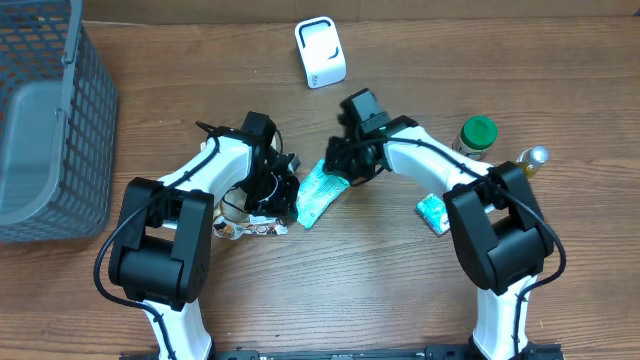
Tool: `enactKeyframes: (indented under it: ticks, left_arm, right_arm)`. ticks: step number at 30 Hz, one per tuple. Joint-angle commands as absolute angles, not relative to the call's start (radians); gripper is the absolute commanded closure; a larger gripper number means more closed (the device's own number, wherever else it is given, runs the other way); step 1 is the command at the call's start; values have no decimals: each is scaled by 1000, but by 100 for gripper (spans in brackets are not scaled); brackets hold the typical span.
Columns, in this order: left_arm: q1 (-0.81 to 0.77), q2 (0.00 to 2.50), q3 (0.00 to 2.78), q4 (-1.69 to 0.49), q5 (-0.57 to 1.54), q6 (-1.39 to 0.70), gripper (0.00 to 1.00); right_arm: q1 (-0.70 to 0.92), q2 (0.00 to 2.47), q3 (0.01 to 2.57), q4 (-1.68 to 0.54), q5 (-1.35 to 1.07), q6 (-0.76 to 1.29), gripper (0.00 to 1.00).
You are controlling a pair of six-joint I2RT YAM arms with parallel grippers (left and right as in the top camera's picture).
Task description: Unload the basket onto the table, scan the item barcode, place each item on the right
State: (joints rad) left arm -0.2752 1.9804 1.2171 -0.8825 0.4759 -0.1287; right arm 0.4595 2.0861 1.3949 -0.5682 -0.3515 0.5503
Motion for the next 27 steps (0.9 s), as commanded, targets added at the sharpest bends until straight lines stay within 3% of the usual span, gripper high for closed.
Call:
enactKeyframes:
  ticks: [1,13,20,27]
  left_arm:
    - [-282,1975,1206,-873,468,-147,94]
    - [-244,1957,1419,-1015,478,-149,96]
    - [-252,1958,1413,-1013,370,-158,91]
    - [-275,1958,1350,-940,362,-173,89]
  right_arm:
    - [413,2091,1372,-570,-316,554,92]
    - [395,2057,1548,-746,-617,471,85]
    - [458,2057,1501,-823,-600,470,83]
    - [543,2059,1458,-823,-434,480,77]
